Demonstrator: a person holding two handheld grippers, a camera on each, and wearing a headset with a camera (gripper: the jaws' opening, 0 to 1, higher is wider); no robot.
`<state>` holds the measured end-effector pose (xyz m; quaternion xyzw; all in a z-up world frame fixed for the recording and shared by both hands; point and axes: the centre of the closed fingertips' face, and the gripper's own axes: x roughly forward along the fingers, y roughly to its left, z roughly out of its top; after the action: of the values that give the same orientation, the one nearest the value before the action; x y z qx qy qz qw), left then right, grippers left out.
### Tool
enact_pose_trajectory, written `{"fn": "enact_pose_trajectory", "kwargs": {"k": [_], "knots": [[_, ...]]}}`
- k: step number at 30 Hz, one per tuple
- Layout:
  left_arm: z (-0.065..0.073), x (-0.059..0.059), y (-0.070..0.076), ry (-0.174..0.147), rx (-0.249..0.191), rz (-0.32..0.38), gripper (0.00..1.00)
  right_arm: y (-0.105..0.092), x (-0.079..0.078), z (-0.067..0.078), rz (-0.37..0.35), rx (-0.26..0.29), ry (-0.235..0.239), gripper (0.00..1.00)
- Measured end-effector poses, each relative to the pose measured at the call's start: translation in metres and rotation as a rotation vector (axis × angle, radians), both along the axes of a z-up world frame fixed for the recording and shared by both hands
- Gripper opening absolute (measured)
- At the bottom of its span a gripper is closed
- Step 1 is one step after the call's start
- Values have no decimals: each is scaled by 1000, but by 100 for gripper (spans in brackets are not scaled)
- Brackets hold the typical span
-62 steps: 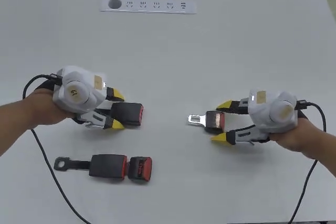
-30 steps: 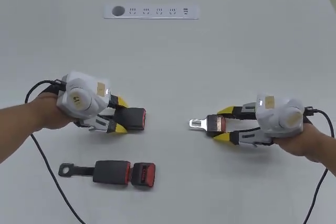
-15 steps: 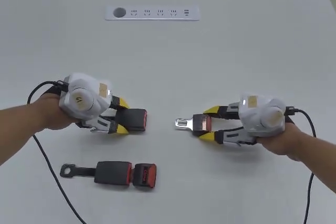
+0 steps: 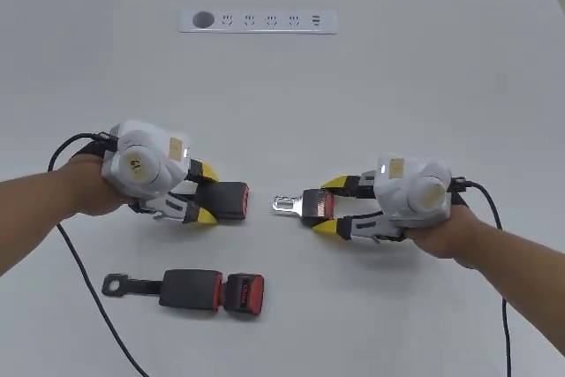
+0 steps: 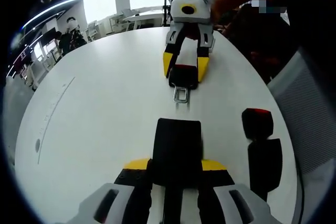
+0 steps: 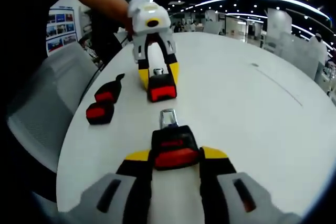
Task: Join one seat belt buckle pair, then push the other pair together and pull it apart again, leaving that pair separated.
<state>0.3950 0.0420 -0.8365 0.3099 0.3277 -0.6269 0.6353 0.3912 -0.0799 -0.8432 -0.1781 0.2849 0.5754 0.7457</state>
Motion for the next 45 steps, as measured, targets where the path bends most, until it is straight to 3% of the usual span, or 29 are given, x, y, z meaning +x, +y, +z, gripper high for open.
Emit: {"fn": "enact_pose_trajectory", "kwargs": {"k": [9,24,45], "knots": [[0,0,0,4,11,0,35,29,-4,-2,10,-7,-3,35],[-2,0,1,7,14,-1,35,51,-4,-2,10,-10,1,35],[-7,2,4,0,40,-20,34,56,0,-1,-10,-41,22,34]]}}
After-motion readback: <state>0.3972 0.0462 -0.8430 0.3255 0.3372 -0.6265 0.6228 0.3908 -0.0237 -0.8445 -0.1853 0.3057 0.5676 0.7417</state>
